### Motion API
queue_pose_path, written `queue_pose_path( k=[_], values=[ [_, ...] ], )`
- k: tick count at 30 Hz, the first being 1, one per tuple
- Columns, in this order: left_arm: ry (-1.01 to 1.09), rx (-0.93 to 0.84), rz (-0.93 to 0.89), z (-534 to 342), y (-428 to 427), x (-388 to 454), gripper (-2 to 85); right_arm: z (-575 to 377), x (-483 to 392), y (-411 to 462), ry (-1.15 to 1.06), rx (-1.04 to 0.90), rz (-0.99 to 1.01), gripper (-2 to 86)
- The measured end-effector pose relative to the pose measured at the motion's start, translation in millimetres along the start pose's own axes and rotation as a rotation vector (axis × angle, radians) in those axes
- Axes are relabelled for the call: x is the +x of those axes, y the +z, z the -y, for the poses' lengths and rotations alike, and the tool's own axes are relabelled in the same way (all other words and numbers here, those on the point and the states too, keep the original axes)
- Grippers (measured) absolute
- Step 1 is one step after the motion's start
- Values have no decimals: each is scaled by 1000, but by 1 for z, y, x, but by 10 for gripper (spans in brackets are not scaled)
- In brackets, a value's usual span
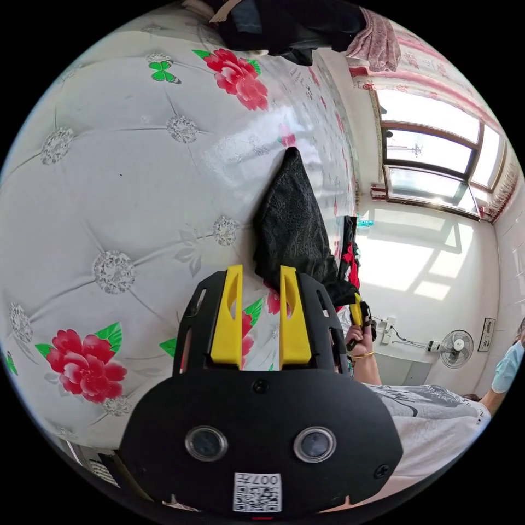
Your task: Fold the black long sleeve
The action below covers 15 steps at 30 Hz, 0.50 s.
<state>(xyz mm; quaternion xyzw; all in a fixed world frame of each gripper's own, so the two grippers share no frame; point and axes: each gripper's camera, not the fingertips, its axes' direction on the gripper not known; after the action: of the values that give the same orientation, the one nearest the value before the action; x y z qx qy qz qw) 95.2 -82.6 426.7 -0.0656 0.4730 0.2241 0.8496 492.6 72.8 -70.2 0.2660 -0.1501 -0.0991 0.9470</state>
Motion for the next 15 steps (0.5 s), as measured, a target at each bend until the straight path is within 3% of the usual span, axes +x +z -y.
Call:
queue_pose_path(
  k=[4, 7, 11, 15],
  values=[
    [0, 44, -46, -17, -33, -1, 111, -16, -182, 149, -543, -315, -41, 34],
    [-17, 74, -77, -32, -56, -9, 115, -75, -247, 263, -738, -509, 23, 49],
    [-59, 113, -111, -45, -83, -23, 121, -137, -232, 386, -699, -723, 2, 75],
    [-77, 113, -166, -46, -93, -28, 134, -131, -171, 403, -513, -721, -7, 84]
  ],
)
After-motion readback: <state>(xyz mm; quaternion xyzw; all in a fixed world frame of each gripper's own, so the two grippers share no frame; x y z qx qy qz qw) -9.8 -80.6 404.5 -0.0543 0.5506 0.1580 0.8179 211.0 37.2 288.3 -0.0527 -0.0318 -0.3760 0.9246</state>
